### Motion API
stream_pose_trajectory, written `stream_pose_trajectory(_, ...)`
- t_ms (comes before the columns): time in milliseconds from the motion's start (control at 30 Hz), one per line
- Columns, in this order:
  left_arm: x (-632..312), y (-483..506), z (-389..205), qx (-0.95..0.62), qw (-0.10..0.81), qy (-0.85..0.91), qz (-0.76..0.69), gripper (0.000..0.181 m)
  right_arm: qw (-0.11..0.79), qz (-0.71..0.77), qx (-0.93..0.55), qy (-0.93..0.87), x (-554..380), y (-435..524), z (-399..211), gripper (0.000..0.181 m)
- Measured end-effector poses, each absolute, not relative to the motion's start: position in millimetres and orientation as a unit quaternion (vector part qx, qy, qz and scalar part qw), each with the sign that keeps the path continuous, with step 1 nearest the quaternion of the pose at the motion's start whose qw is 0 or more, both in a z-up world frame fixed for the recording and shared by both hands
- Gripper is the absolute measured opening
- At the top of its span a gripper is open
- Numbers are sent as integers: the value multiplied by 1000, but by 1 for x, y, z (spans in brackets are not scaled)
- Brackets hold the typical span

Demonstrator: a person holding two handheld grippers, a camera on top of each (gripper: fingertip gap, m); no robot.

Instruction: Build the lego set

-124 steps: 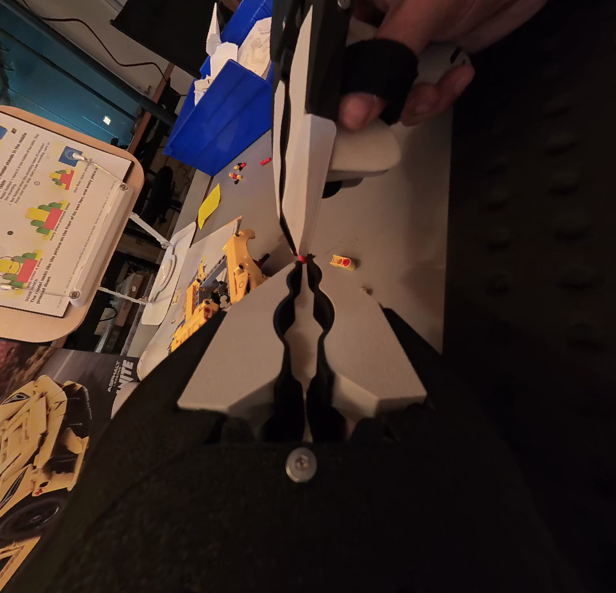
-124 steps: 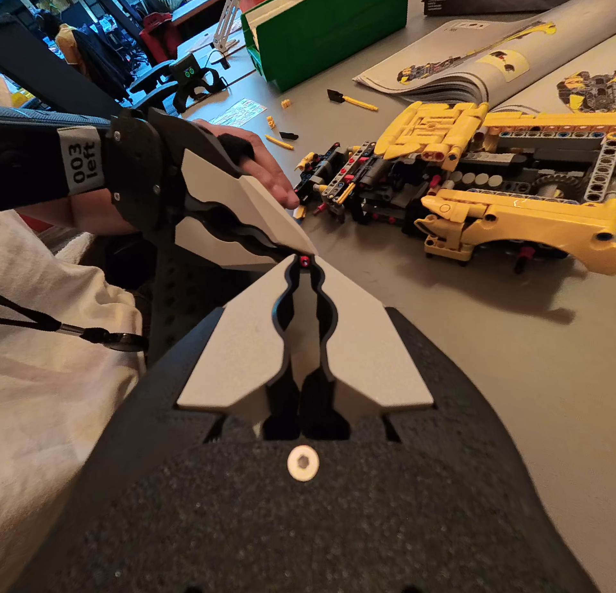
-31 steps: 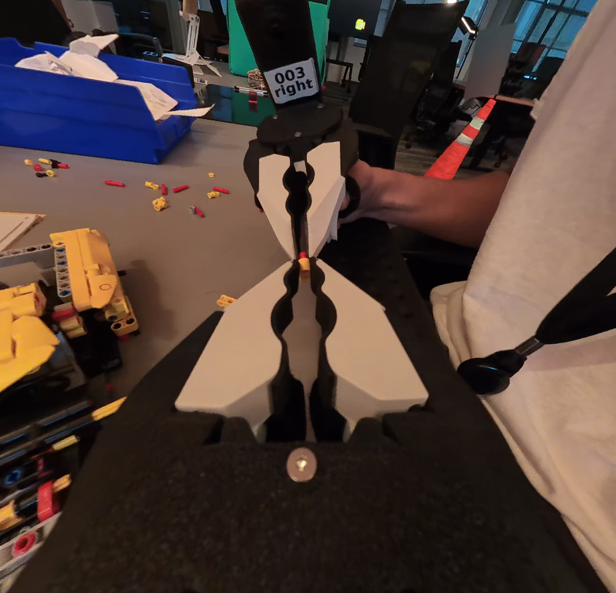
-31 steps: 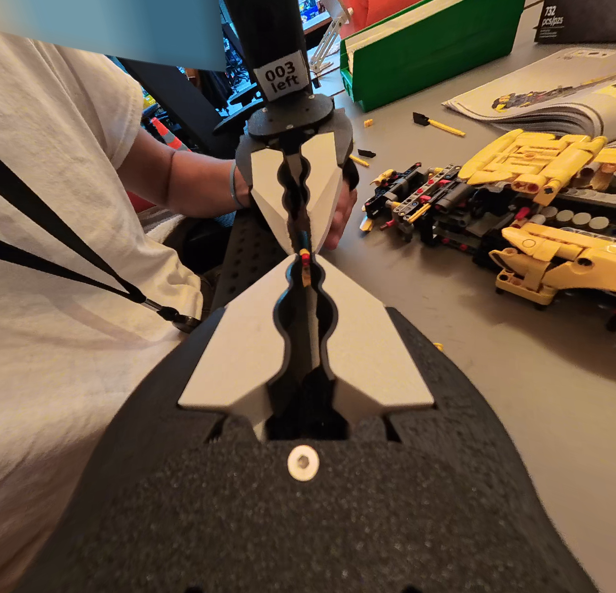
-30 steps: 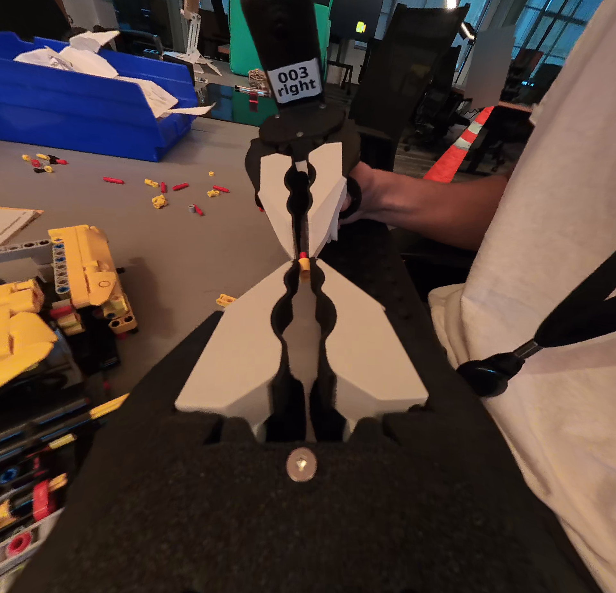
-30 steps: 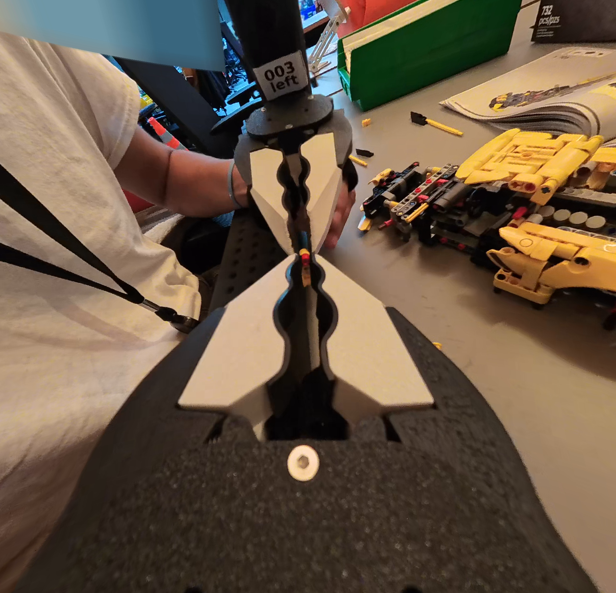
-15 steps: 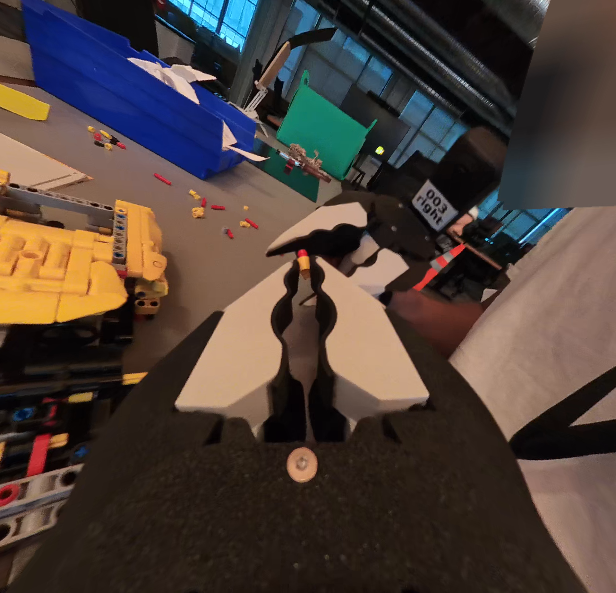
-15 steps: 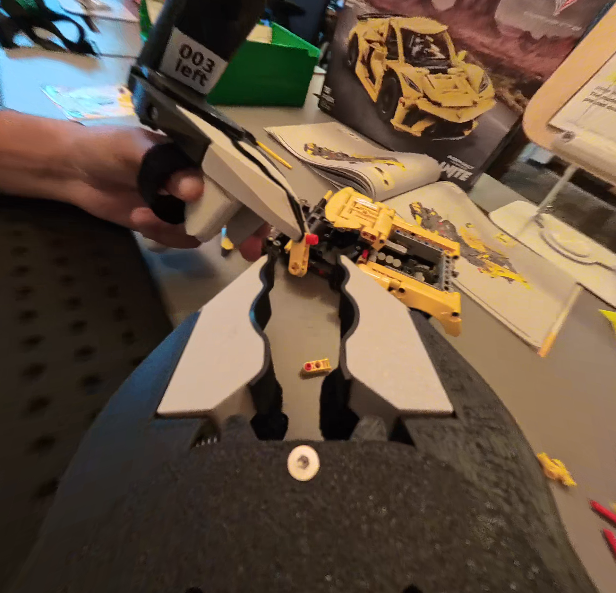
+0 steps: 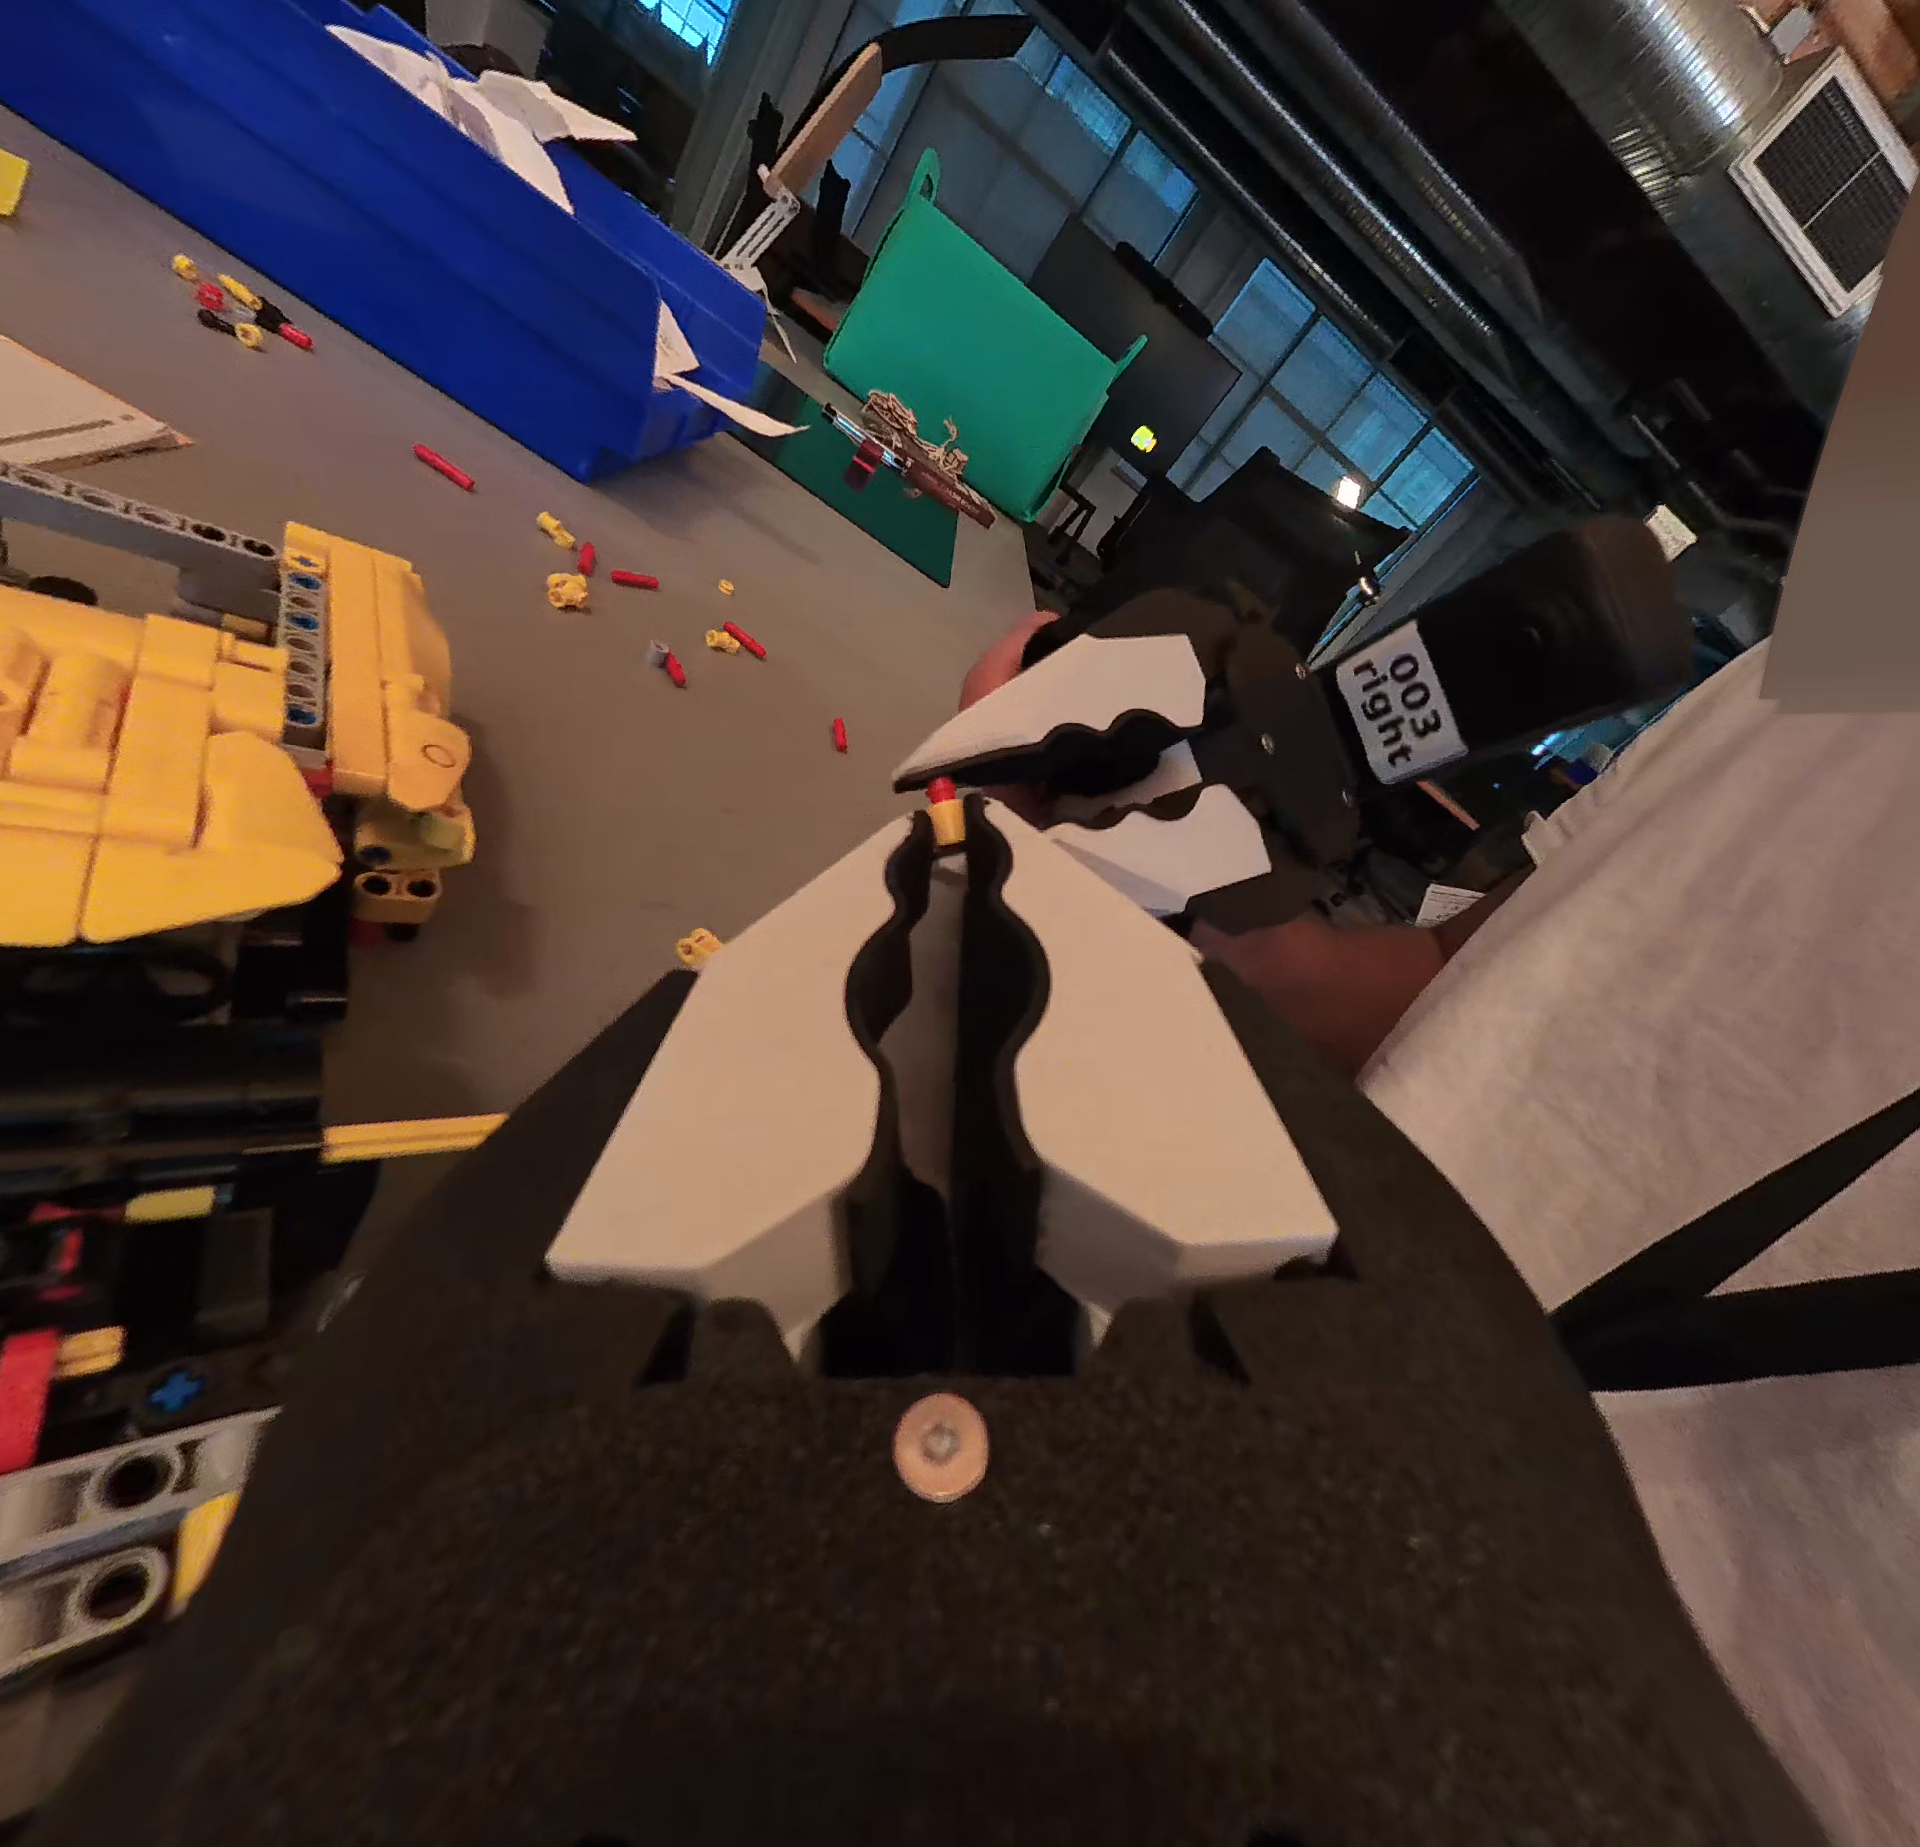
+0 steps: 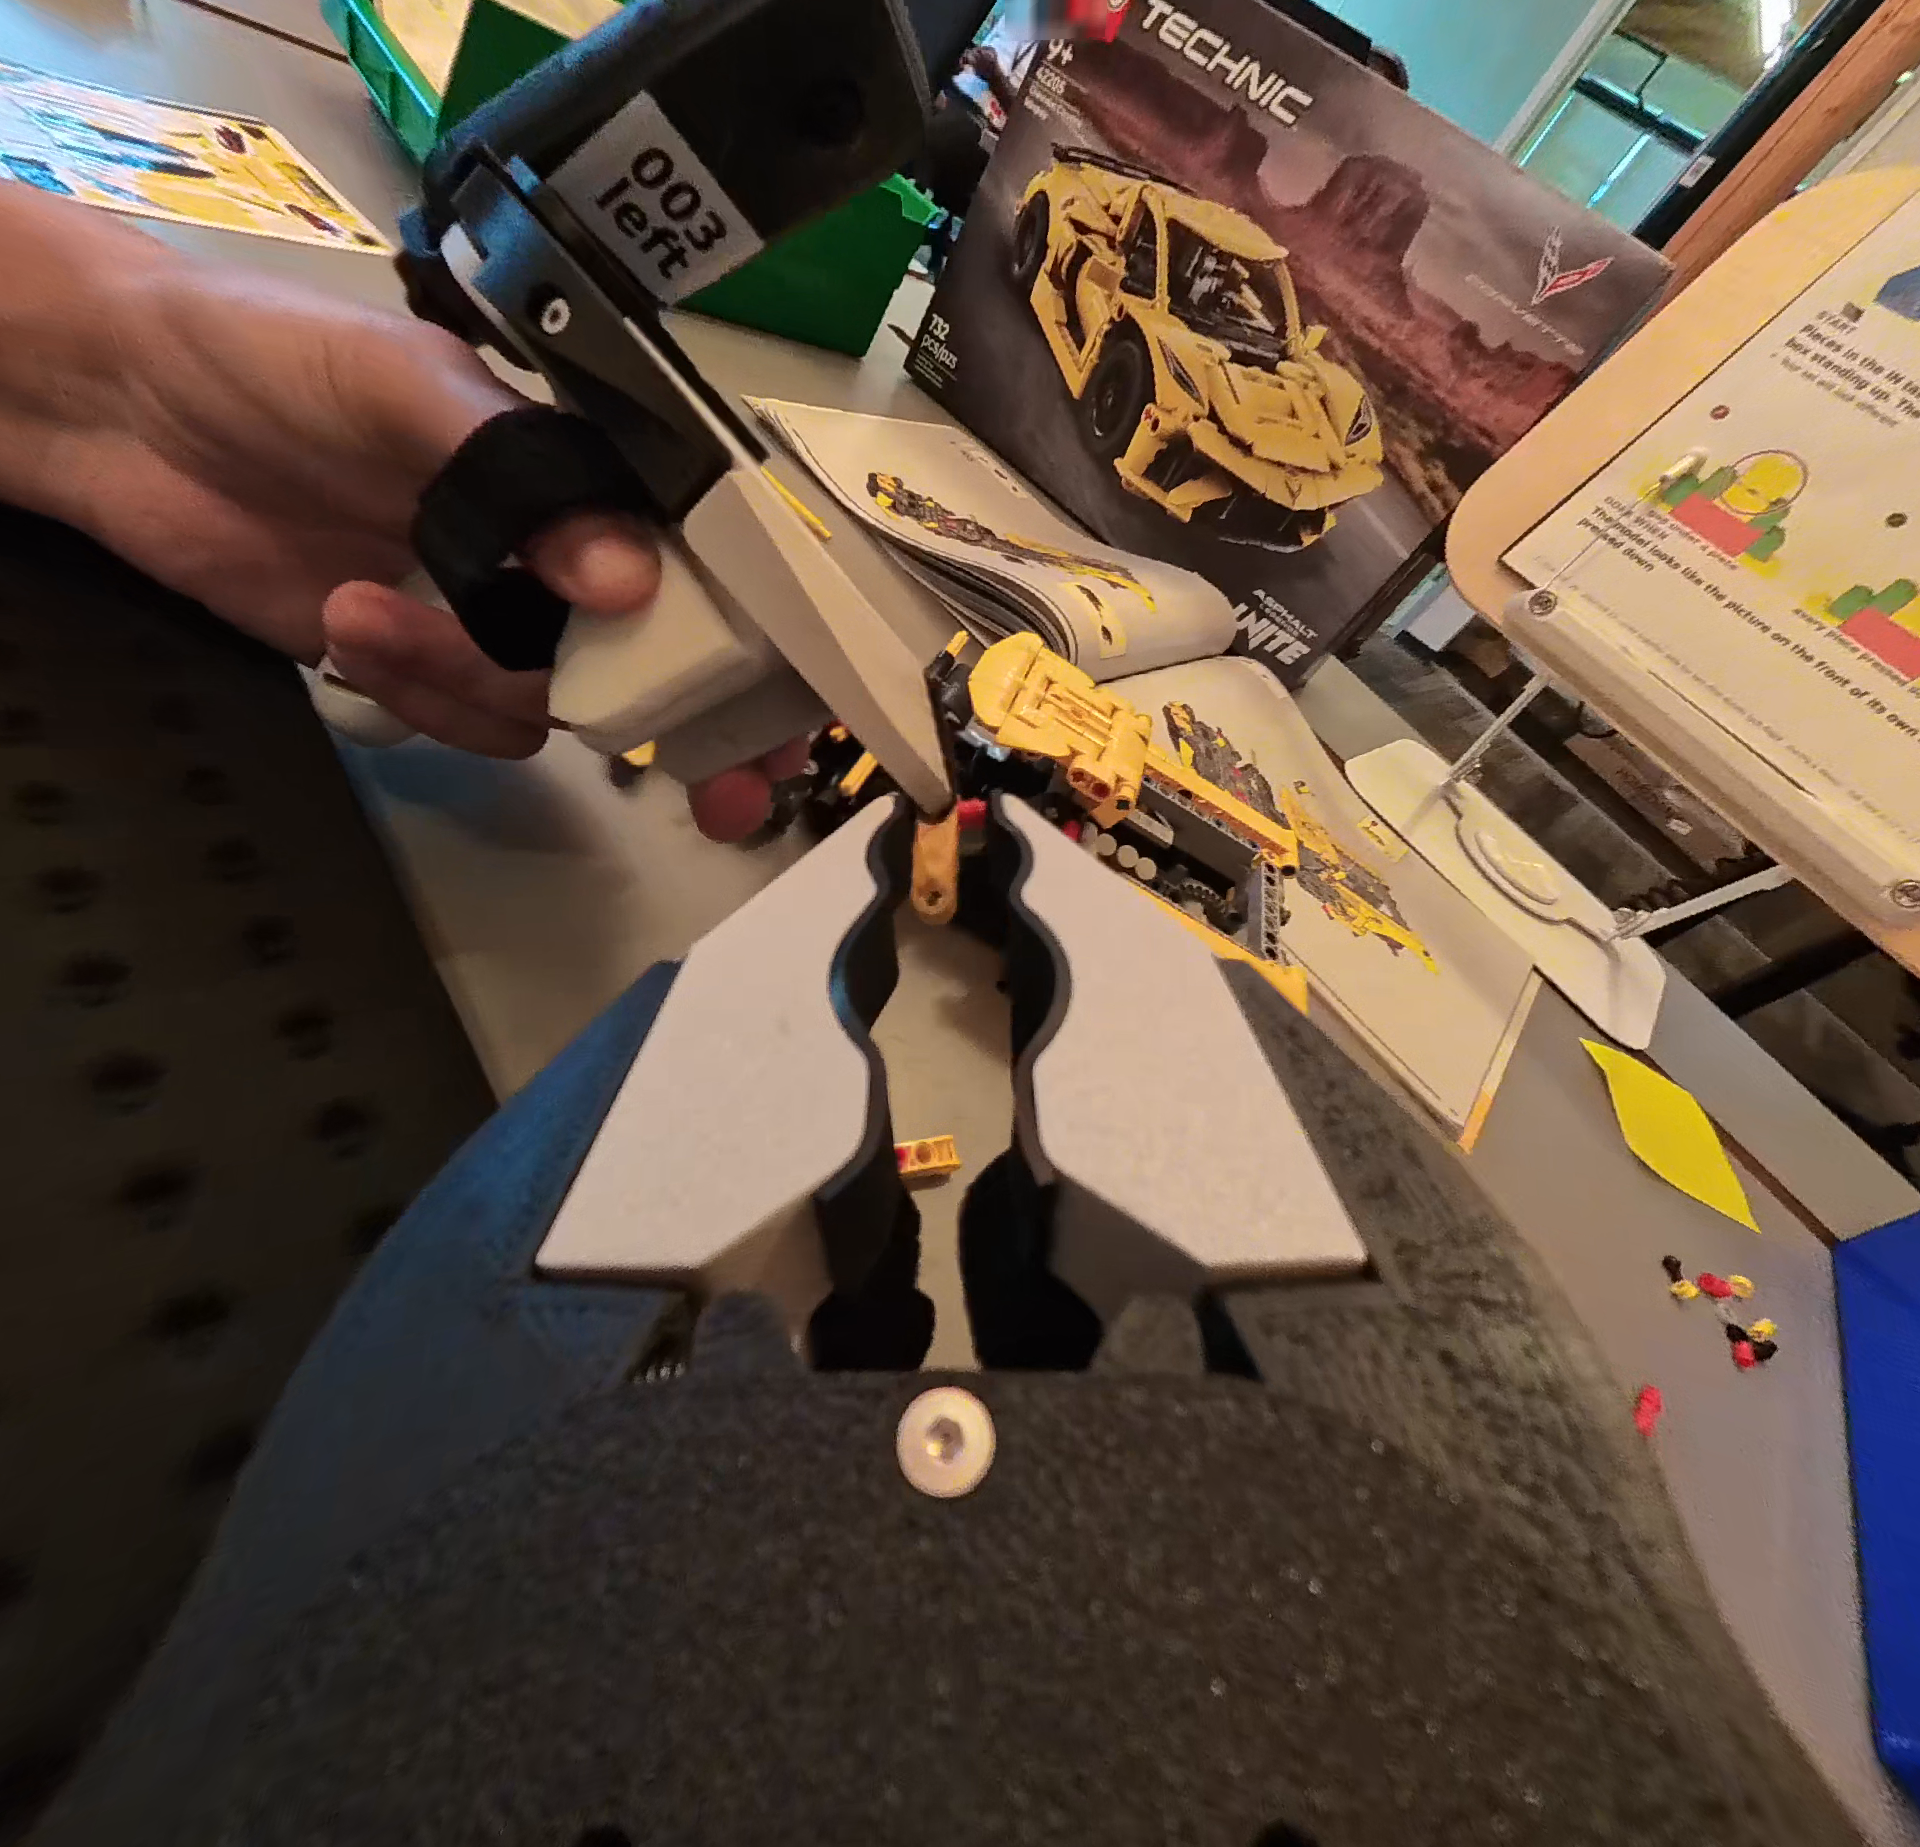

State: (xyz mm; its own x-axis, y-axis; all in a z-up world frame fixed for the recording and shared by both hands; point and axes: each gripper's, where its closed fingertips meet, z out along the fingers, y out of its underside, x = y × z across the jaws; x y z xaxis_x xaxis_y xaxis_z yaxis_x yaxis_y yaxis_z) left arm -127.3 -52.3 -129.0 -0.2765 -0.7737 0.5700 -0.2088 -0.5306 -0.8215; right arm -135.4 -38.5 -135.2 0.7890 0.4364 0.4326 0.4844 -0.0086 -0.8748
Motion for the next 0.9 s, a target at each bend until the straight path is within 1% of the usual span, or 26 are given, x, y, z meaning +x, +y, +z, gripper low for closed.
stream_pose_trajectory(67,-127,-54,-131,-564,203,440,-669,6,609,2,-720,-333,-137,-41,-139,8)
stream_pose_trajectory(200,-126,-56,-134,-566,202,448,-662,6,596,44,-730,-332,-137,-43,-143,9)
stream_pose_trajectory(267,-127,-54,-133,-567,203,444,-664,6,603,55,-728,-320,-137,-40,-141,9)
stream_pose_trajectory(333,-127,-50,-131,-568,219,450,-653,6,605,73,-733,-303,-137,-39,-140,9)
stream_pose_trajectory(367,-129,-45,-131,-572,240,456,-638,6,601,75,-739,-294,-133,-37,-141,12)
stream_pose_trajectory(400,-132,-37,-129,-575,270,460,-620,6,605,78,-740,-284,-130,-36,-139,21)
stream_pose_trajectory(433,-137,-27,-124,-574,307,459,-605,6,615,85,-737,-268,-124,-35,-134,24)
stream_pose_trajectory(500,-150,-6,-107,-558,390,451,-578,6,618,90,-747,-230,-103,-25,-128,25)
stream_pose_trajectory(567,-164,16,-92,-544,465,448,-535,6,593,92,-777,-187,-75,-7,-128,29)
stream_pose_trajectory(667,-184,58,-85,-554,546,446,-443,6,553,88,-817,-140,-36,28,-131,30)
stream_pose_trajectory(767,-204,92,-89,-578,577,420,-395,6,534,93,-833,-109,-9,68,-136,34)
stream_pose_trajectory(833,-211,103,-94,-594,570,398,-405,6,555,79,-822,-95,7,92,-135,34)
stream_pose_trajectory(900,-210,106,-101,-607,550,386,-424,6,583,68,-805,-79,20,105,-140,28)
